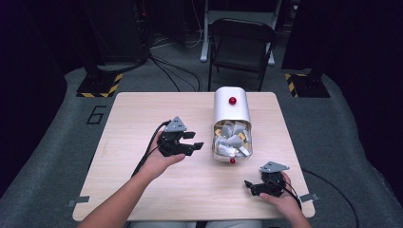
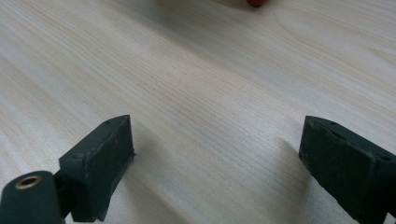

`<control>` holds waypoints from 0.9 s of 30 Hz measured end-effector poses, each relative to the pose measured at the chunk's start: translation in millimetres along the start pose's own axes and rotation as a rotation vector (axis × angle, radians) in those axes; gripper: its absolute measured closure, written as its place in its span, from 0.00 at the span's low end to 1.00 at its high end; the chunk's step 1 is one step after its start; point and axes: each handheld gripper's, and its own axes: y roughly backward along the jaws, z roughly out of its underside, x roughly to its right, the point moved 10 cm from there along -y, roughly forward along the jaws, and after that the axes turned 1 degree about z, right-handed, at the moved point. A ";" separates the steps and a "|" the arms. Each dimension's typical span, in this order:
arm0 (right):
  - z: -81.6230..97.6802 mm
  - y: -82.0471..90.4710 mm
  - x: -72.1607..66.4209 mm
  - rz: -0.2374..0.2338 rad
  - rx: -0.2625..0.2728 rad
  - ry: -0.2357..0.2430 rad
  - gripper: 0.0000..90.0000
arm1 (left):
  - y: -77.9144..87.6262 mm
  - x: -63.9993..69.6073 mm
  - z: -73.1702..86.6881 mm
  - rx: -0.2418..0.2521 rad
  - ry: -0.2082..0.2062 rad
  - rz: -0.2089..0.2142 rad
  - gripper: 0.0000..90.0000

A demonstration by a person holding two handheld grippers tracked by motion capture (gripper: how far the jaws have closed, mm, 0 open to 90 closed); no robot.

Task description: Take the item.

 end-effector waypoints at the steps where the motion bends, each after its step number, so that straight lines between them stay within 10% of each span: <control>1: 0.0 0.0 0.0 0.000 0.000 0.000 0.11 | -0.9 1.6 -2.0 0.003 0.004 0.007 0.51; 27: 0.1 0.0 -0.1 0.000 -0.001 0.000 0.10 | -30.6 25.9 -38.8 0.012 -0.063 0.047 0.57</control>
